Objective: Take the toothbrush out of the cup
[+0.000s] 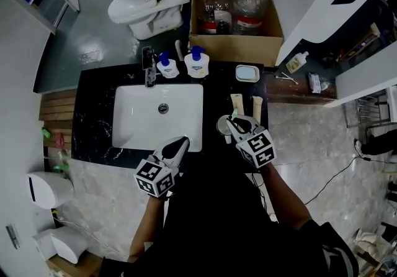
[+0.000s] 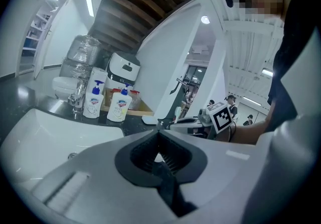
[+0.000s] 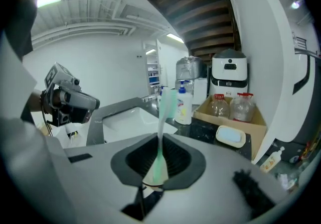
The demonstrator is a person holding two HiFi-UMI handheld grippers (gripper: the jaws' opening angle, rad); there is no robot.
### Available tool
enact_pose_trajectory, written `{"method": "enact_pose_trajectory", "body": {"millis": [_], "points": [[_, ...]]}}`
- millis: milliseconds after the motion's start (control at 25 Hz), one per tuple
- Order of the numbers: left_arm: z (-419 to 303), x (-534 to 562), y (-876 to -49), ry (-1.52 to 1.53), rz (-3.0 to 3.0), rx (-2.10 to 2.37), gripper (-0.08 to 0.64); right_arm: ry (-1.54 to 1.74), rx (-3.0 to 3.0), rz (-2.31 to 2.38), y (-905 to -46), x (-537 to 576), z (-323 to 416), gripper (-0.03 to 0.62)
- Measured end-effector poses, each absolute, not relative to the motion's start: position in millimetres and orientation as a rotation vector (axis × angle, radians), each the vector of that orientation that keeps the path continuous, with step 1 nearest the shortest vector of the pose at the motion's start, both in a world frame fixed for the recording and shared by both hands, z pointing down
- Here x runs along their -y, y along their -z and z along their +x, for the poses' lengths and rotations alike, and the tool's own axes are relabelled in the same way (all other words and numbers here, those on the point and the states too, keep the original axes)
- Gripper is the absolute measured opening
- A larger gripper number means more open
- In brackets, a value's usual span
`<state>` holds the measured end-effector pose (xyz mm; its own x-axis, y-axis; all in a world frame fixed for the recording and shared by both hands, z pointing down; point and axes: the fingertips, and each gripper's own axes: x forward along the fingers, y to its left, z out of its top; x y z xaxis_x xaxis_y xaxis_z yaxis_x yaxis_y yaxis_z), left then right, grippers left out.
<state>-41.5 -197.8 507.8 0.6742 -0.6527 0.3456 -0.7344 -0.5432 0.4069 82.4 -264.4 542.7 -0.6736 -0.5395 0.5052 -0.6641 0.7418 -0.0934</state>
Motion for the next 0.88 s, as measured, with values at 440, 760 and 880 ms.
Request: {"method": "enact_pose_trajectory", "body": {"millis": [440,760,880], "points": [[-27,202,-507,-0.210,2.384,1.015,0.008,-0.398,2.569,1.034,-497,267,104,0.037],[-20,202,-506,-0.217,2.410,0.973,0.009,-0.380,2.585,1.076,-476,262,111,0.037],[-17,202,-503,-0.211,2.429,0.948,0.008,-0.376,2.585,1.096,-471,261,114,0.037]]}}
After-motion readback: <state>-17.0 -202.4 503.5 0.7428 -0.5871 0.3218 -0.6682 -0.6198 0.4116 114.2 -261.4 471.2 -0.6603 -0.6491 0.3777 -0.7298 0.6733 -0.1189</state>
